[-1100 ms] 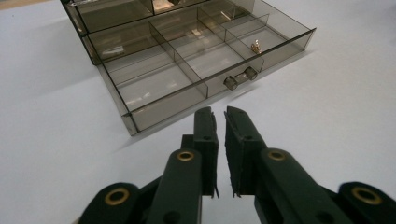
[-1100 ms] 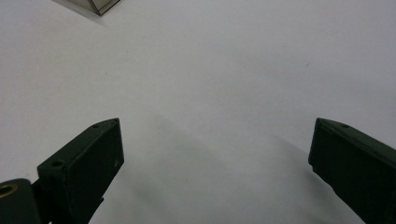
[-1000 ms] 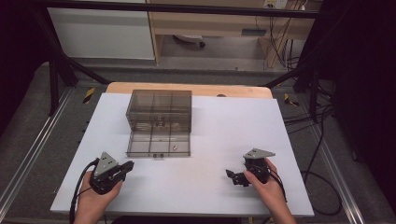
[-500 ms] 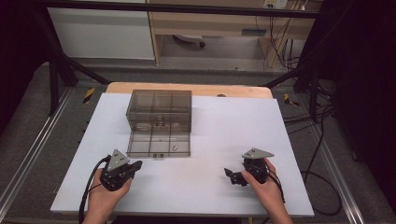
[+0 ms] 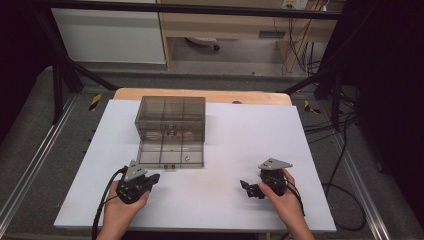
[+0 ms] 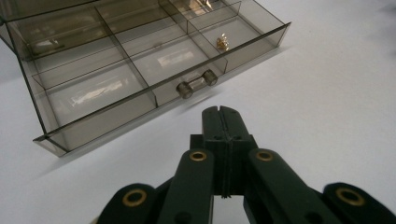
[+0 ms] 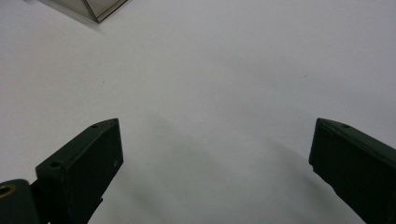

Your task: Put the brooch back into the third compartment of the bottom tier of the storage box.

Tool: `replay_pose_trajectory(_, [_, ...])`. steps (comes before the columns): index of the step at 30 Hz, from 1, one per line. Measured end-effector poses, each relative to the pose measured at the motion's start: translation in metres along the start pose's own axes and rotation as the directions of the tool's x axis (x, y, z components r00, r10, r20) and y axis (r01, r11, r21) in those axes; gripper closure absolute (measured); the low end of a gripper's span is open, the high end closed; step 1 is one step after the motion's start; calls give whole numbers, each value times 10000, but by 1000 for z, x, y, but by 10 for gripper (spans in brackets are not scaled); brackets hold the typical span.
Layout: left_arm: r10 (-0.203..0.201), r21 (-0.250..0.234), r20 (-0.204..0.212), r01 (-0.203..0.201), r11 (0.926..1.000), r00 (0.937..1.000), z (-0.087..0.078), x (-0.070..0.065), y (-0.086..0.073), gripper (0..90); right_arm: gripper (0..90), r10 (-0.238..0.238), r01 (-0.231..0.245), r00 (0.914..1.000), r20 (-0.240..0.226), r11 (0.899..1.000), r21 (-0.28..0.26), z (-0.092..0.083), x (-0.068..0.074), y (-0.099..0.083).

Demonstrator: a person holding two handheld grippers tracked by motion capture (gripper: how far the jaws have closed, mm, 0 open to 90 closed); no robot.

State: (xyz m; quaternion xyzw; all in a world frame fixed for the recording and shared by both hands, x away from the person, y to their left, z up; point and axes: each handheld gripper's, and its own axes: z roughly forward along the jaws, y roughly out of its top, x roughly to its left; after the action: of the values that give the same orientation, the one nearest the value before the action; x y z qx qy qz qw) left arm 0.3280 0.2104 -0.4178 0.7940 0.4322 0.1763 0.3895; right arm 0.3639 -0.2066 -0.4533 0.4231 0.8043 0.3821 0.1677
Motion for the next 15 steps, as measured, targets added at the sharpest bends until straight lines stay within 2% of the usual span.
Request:
replay_pose_trajectory(7, [-617,60,102,617,9981,9980,5,6,0,900,30,-193,193,9998,-85,9998,79,2,3,2])
replay_pose_trajectory(10, [-723,64,125,723,9974,9973,8,8,0,900,29,-497,498,9987,-56,9986,181,2,2,2])
replay_pose_trajectory(13, [-892,81,224,891,9960,9958,12,9,0,900,28,-430,430,9991,-13,9988,228,0,0,0])
replay_pose_trajectory(15, [-844,95,221,842,9964,9962,15,8,0,900,29,-354,353,9994,56,9991,225,-1,-3,-2])
